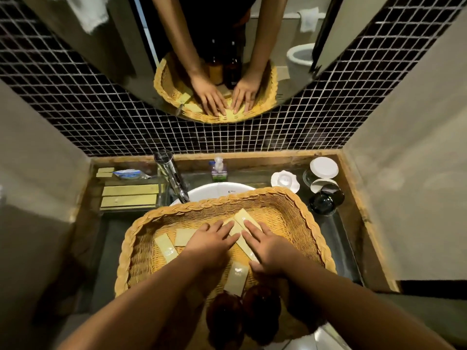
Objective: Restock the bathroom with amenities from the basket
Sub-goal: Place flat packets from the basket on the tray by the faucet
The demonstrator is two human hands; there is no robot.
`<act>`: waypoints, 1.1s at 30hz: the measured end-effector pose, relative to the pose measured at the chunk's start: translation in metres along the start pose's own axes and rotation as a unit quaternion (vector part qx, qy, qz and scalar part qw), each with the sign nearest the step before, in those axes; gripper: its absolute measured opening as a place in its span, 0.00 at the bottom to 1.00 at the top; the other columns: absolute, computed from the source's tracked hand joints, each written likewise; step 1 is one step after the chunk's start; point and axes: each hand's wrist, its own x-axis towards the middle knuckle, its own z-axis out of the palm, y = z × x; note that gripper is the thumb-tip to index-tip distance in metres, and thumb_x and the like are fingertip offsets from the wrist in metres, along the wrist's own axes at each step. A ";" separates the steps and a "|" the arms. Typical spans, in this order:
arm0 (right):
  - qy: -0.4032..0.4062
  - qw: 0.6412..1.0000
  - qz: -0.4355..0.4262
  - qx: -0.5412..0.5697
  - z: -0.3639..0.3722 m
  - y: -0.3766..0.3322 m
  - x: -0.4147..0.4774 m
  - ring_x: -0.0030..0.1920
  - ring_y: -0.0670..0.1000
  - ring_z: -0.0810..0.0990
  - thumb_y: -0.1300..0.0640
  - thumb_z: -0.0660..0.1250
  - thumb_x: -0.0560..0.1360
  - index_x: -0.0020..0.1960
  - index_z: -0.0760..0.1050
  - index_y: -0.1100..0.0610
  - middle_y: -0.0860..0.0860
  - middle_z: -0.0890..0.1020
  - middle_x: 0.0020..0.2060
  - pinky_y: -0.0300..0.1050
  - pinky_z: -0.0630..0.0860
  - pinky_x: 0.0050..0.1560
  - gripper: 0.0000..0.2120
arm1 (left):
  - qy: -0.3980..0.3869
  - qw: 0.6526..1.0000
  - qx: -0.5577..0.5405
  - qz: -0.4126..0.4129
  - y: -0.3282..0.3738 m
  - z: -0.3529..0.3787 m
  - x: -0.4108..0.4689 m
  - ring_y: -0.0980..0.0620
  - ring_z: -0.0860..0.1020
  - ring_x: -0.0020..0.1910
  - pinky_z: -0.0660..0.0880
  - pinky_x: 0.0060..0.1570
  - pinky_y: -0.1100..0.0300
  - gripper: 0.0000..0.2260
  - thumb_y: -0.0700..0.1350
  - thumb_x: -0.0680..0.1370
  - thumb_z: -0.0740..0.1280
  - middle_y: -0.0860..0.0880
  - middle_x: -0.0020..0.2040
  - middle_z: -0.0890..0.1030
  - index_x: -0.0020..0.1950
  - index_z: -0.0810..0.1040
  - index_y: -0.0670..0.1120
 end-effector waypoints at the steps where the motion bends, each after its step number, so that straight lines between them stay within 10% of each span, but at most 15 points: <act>1: -0.007 1.000 -0.016 -0.013 -0.003 0.000 0.004 0.79 0.59 0.41 0.39 0.60 0.77 0.81 0.43 0.51 0.48 0.36 0.79 0.61 0.72 0.66 0.41 | -0.007 1.000 -0.001 -0.007 -0.003 0.001 -0.004 0.42 0.49 0.78 0.54 0.72 0.41 0.31 0.56 0.80 0.61 0.46 0.81 0.47 0.79 0.50 0.57; 7: -0.019 0.987 -0.128 -0.095 -0.011 0.005 0.021 0.79 0.60 0.43 0.38 0.57 0.79 0.80 0.44 0.50 0.48 0.40 0.80 0.60 0.77 0.61 0.38 | 0.048 0.998 0.001 -0.038 -0.006 0.009 -0.026 0.41 0.54 0.77 0.56 0.72 0.43 0.28 0.52 0.81 0.60 0.42 0.79 0.57 0.79 0.53 0.53; 15: -0.015 0.973 -0.180 -0.144 -0.019 0.025 0.040 0.79 0.59 0.41 0.46 0.56 0.82 0.80 0.46 0.46 0.49 0.43 0.80 0.60 0.48 0.76 0.30 | 0.095 0.992 -0.001 -0.087 0.001 0.009 -0.029 0.42 0.68 0.67 0.66 0.64 0.46 0.23 0.50 0.81 0.62 0.40 0.68 0.71 0.75 0.63 0.49; 23: 0.004 0.995 -0.054 -0.078 -0.032 0.042 0.019 0.77 0.61 0.53 0.46 0.62 0.79 0.75 0.59 0.45 0.55 0.52 0.80 0.62 0.58 0.73 0.26 | 0.094 0.991 -0.020 -0.093 0.009 0.000 -0.008 0.45 0.72 0.62 0.71 0.59 0.49 0.18 0.54 0.78 0.64 0.45 0.64 0.75 0.65 0.71 0.48; 33: 0.013 0.994 0.020 -0.104 -0.043 0.030 0.034 0.64 0.61 0.74 0.52 0.68 0.76 0.76 0.56 0.54 0.60 0.73 0.66 0.55 0.73 0.62 0.33 | 0.090 0.992 -0.025 -0.089 0.005 0.000 0.000 0.44 0.72 0.58 0.71 0.52 0.53 0.30 0.47 0.80 0.65 0.41 0.62 0.73 0.79 0.55 0.54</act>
